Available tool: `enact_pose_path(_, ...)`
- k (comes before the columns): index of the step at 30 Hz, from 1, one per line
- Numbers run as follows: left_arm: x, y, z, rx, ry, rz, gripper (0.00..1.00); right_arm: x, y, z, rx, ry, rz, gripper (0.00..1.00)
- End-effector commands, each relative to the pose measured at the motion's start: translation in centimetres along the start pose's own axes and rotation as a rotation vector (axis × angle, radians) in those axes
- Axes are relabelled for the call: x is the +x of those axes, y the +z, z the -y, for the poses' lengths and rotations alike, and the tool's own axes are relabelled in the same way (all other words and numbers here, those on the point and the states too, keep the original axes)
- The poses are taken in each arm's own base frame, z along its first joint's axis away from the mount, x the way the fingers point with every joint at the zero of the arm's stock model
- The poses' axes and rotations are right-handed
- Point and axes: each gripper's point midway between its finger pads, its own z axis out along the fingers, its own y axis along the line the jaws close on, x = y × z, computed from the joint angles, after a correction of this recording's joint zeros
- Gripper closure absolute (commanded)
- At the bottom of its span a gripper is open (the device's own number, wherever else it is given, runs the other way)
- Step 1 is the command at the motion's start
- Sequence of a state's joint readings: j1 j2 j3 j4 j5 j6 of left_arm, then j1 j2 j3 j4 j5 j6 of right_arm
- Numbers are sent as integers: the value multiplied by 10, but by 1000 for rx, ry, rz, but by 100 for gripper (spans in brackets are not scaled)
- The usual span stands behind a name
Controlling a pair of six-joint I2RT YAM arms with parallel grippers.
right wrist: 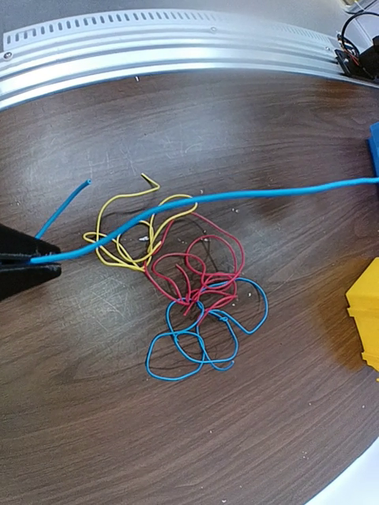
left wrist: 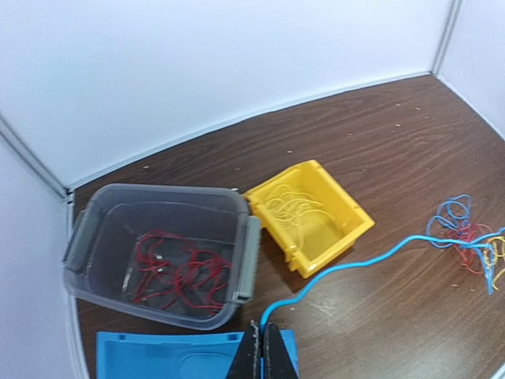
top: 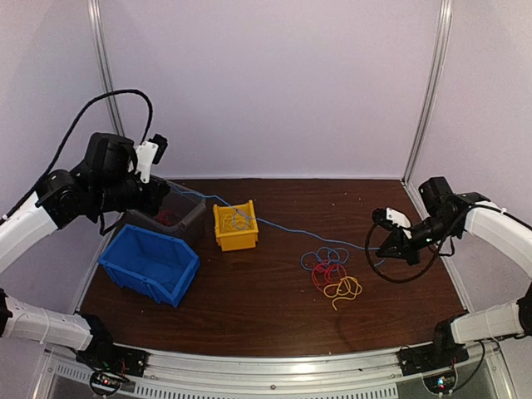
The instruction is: Untangle the cables
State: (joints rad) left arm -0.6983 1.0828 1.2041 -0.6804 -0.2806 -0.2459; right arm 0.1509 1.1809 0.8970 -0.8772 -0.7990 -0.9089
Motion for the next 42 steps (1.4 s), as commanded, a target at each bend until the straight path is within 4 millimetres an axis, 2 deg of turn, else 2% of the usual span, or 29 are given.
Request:
enact_pose_path(1, -15, -34, -56, -201, 23, 30, 100, -5, 0, 7, 18, -3, 4, 100)
enact_pose_path(5, -33, -65, -91, -312, 1, 83, 100, -2, 3, 9, 18, 5, -2, 100)
enact_pose_path(8, -43, -83, -108, -382, 9, 105, 100, 3, 8, 13, 24, 15, -16, 100)
enact_pose_path(14, -56, -101, -122, -457, 20, 123, 100, 4, 10, 18, 32, 24, -15, 100)
enact_pose_path(17, -62, -111, -128, -494, -3, 150, 100, -5, 8, 20, 35, 19, 5, 100)
enact_pose_path(19, -63, -110, -124, -467, -9, 167, 100, -23, 5, 18, 25, 6, 45, 100)
enact_pose_path(21, -58, -99, -114, -405, -14, 160, 100, -46, 6, 12, 13, -21, 77, 100)
enact_pose_path(26, -47, -73, -82, -214, -54, 157, 100, -106, 22, -10, -12, -120, 149, 100)
enact_pose_path(28, -42, -68, -77, -190, -71, 148, 100, -129, 33, -17, -27, -148, 172, 100)
enact_pose_path(32, -36, -75, -92, -271, -85, 140, 100, -173, 64, -37, -92, -192, 199, 100)
enact_pose_path(35, -42, -87, -103, -335, -67, 145, 100, -203, 101, -54, -126, -197, 198, 100)
enact_pose_path(39, -40, -85, -108, -370, -54, 112, 100, -240, 146, -79, -219, -194, 196, 100)
enact_pose_path(42, -36, -86, -114, -411, -70, 109, 100, -270, 172, -94, -247, -203, 233, 100)
